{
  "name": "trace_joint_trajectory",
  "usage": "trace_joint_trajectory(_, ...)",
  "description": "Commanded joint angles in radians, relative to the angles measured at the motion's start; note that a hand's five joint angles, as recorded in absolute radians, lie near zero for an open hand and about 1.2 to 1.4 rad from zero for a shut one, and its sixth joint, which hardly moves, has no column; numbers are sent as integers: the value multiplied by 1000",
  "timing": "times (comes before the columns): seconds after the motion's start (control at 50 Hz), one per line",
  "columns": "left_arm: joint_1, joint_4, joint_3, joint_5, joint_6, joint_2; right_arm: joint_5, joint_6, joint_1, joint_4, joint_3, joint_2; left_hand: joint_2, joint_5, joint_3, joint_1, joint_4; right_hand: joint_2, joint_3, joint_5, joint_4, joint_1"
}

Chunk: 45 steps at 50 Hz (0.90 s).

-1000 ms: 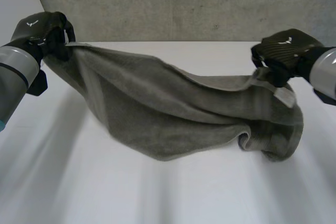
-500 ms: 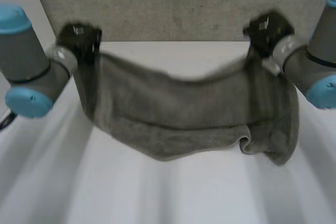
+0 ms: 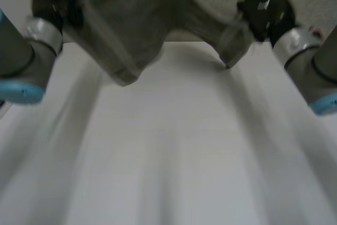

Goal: Fold the towel.

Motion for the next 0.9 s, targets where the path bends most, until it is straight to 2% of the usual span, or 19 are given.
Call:
trace_joint_trajectory(0.02, 11, 15, -227, 41, 72, -15, -65, -2, -7, 72, 156, 24, -124, -279, -153, -78, -124, 68, 48, 58, 50, 66)
trace_joint_trajectory(0.06, 28, 15, -306, 63, 146, -17, -78, -8, -36, 72, 223, 42, -124, -279, -153, -78, -124, 68, 48, 58, 50, 66)
trace_joint_trajectory(0.18, 48, 17, -419, 106, 277, -9, -62, -5, -72, 72, 293, 61, -124, -279, -153, -78, -124, 68, 48, 58, 50, 66)
trace_joint_trajectory(0.3, 47, 17, -440, 107, 291, -7, -51, 1, -82, 78, 316, 61, -124, -279, -153, -78, -124, 68, 48, 58, 50, 66)
trace_joint_trajectory(0.36, 37, 17, -443, 106, 289, -6, -15, 2, -81, 101, 317, 61, -124, -279, -153, -78, -124, 68, 48, 58, 50, 66)
trace_joint_trajectory(0.38, 34, 17, -443, 106, 288, -6, 8, 4, -82, 120, 317, 59, -124, -279, -153, -78, -124, 34, 14, 24, 16, 32)
trace_joint_trajectory(0.4, 33, 17, -445, 104, 286, -6, 31, 5, -81, 132, 319, 61, -124, -279, -153, -78, -124, -149, -169, -160, -167, -151)
trace_joint_trajectory(0.42, 33, 17, -445, 104, 286, -6, 31, 5, -81, 132, 319, 61, -124, -279, -153, -78, -124, -151, -171, -162, -169, -153)
trace_joint_trajectory(0.46, 31, 17, -448, 104, 286, -6, 68, 5, -76, 141, 322, 61, -124, -279, -153, -78, -124, -554, -575, -565, -572, -556)
trace_joint_trajectory(0.54, 31, 17, -449, 104, 285, -6, 90, 5, -76, 143, 336, 61, -124, -279, -153, -78, -124, -726, -747, -737, -744, -729)
trace_joint_trajectory(0.56, 31, 17, -449, 103, 283, -4, 93, 5, -76, 143, 349, 61, -124, -279, -153, -78, -124, -843, -863, -853, -861, -845)
trace_joint_trajectory(0.68, 37, 17, -448, 103, 283, -4, 88, 7, -82, 143, 402, 50, -124, -279, -153, -78, -124, -990, -1011, -1001, -1009, -993)
trace_joint_trajectory(0.82, 43, 17, -445, 103, 283, -4, 77, 30, -76, 118, 457, 22, -124, -279, -153, -78, -124, -999, -1020, -1010, -1018, -1002)
trace_joint_trajectory(0.9, 45, 17, -445, 103, 282, -4, 79, 96, -82, 94, 468, 25, -124, -279, -153, -78, -124, -991, -1011, -1001, -1009, -993)
